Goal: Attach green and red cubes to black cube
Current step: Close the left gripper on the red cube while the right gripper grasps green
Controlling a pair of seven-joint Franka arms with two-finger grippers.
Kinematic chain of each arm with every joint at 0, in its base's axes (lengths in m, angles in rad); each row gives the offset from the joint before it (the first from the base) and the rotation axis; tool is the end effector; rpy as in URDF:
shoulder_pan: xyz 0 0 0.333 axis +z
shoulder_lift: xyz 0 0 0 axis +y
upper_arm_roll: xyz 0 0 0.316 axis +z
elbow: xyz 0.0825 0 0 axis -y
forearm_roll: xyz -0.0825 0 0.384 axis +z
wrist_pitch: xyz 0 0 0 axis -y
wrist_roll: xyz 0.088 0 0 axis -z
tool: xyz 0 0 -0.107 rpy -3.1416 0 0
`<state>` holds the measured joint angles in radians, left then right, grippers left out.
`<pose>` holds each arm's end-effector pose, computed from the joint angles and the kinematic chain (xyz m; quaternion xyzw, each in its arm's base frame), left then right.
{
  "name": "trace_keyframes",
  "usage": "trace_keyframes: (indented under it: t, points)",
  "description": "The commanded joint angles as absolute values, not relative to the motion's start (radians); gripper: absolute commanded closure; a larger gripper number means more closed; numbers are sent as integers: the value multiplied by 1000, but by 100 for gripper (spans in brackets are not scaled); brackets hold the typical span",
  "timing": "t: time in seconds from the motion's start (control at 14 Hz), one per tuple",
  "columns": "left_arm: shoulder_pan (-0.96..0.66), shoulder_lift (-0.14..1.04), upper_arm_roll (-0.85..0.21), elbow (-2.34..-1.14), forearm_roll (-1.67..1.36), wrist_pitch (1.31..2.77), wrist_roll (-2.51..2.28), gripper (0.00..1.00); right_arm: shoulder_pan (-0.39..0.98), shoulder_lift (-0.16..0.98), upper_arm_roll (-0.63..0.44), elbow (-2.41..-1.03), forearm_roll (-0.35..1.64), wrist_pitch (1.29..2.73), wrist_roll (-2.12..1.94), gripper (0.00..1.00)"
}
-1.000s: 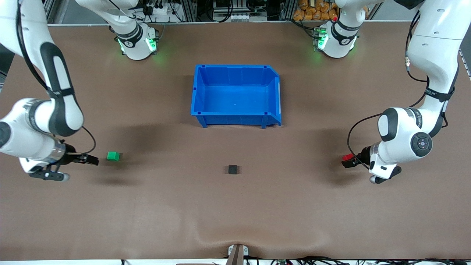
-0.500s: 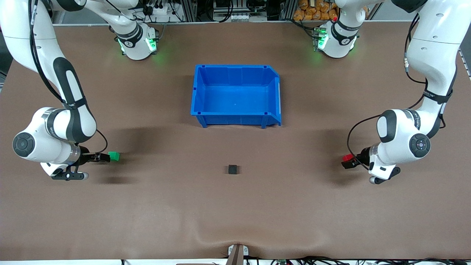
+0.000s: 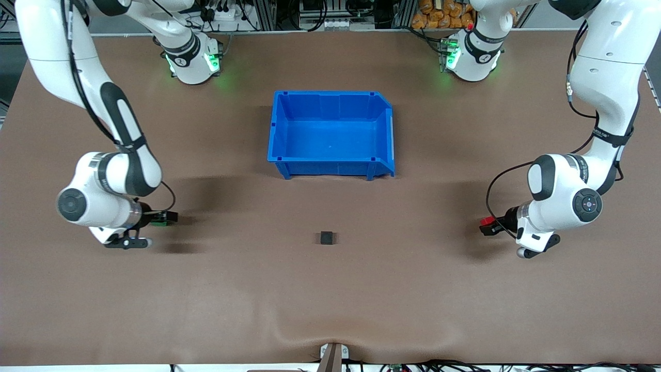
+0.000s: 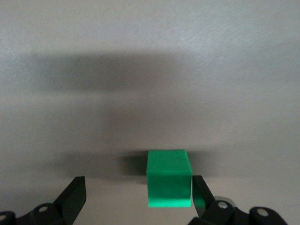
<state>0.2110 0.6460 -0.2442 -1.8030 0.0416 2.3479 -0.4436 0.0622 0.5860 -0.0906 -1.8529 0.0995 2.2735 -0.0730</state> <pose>0.6440 -0.0113 0.1882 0.9753 0.2086 -0.0536 0.0484 0.6240 -0.0129 0.1922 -0.9967 0.0074 0.0801 0.0137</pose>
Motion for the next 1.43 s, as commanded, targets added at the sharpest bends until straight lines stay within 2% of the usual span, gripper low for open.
trace_keyframes:
  t: [0.0, 0.07, 0.21, 0.57, 0.64, 0.79, 1.07, 1.14, 1.21, 1.36]
  points:
    - [210, 666, -244, -1779, 44, 2352, -451, 48, 35, 581, -97, -1867, 100, 2292, -87, 0]
    - [210, 666, -244, -1776, 44, 2352, -453, 60, 32, 581, -97, -1868, 100, 2292, -100, 0]
    - [210, 666, -244, -1776, 44, 2352, -463, 98, 29, 581, -97, -1881, 100, 2293, -101, 0]
    - [195, 666, -244, -1738, 40, 2341, -559, 100, 28, 581, -97, -1902, 100, 2293, -103, 0]
    - [177, 675, -245, -1718, 44, 2335, -657, 100, 26, 581, -97, -1901, 98, 2292, -103, 8]
    - [125, 683, -244, -1695, 43, 2335, -800, 100, 28, 581, -97, -1899, 100, 2292, -103, 34]
    - [62, 698, -245, -1652, 32, 2333, -1033, 100, 26, 581, -97, -1888, 97, 2292, -129, 75]
    - [37, 715, -245, -1619, 31, 2320, -1119, 100, 23, 581, -97, -1888, 97, 2292, -164, 92]
    - [8, 753, -245, -1553, 35, 2269, -1209, 100, 21, 580, -97, -1888, 97, 2292, -198, 100]
    - [-37, 804, -244, -1444, 37, 2179, -1320, 100, 26, 580, -98, -1855, 97, 2287, -248, 100]
